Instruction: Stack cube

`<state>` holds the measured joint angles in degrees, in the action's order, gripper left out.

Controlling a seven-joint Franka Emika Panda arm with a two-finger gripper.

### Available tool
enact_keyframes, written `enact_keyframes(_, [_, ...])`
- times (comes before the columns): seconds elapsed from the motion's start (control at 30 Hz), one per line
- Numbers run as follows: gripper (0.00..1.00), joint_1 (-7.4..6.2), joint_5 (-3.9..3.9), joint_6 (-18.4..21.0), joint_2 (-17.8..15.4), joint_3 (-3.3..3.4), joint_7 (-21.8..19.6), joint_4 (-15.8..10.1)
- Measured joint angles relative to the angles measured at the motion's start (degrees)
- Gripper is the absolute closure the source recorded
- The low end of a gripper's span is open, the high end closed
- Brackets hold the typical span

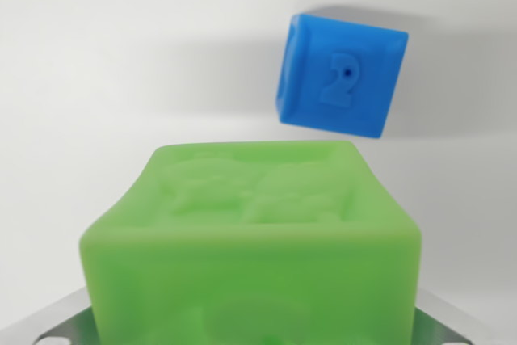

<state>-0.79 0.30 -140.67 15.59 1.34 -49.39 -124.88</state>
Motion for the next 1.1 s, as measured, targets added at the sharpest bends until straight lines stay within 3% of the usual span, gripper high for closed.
enact_keyframes(0.93, [1.00,3.40,0.31,3.5,4.9,0.46,0.7,8.3])
enact_keyframes(1.1, [1.00,3.63,0.32,2.8,6.0,0.44,0.7,8.6])
